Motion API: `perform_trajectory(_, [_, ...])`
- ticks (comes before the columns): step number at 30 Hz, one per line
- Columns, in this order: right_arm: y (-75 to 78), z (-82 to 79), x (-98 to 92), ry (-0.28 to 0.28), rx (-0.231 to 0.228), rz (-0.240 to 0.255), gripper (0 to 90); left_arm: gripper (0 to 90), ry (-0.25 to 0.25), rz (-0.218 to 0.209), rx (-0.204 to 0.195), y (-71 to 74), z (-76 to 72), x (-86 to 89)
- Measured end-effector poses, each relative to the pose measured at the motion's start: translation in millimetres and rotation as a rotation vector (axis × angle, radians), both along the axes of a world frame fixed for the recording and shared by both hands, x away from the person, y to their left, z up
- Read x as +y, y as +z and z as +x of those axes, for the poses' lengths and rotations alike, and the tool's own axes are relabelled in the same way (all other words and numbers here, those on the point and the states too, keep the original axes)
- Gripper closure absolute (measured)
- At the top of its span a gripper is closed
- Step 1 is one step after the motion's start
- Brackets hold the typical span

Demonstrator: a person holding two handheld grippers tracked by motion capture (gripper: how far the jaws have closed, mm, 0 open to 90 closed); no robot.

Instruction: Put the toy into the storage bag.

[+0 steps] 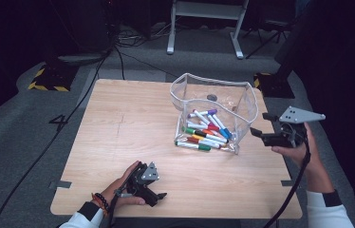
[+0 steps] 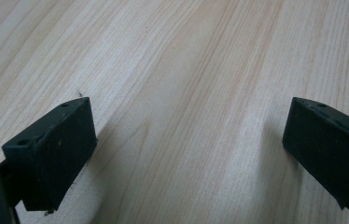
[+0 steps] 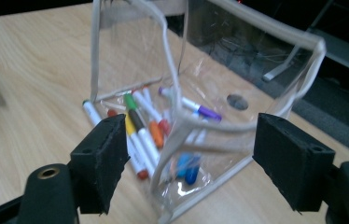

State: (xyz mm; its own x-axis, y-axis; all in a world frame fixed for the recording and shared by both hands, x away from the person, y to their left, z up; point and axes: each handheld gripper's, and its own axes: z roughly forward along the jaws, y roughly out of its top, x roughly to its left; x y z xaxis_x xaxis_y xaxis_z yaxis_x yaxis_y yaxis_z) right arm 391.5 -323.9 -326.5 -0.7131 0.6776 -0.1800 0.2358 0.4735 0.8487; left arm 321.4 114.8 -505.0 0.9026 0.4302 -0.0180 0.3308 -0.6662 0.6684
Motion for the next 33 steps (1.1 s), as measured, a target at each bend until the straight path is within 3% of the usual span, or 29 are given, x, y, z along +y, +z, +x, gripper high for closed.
perform_trajectory(10, [-74.0, -24.7, -10.9, 0.012, 0.098, -0.005, 27.5, 3.0, 0.002, 0.0, 0.001, 0.0, -0.2, 0.0])
perform_trajectory(17, [-123.0, -32.7, 1.6, 0.071, 0.193, 0.003, 28.9, 3.0, 0.006, 0.0, 0.0, 0.0, -0.6, 0.0])
perform_trajectory(25, [-151.1, -28.3, 35.1, 0.148, 0.253, 0.001, 29.0, 3.0, 0.008, -0.003, 0.001, -0.1, -0.7, -0.1])
perform_trajectory(30, [-164.6, -17.6, 54.4, 0.16, 0.26, -0.015, 28.9, 3.0, 0.006, -0.005, 0.0, -0.2, -0.6, -0.2])
perform_trajectory(33, [-167.5, -7.5, 66.5, 0.152, 0.237, -0.008, 29.0, 3.0, 0.006, -0.005, 0.0, -0.2, -0.6, -0.2])
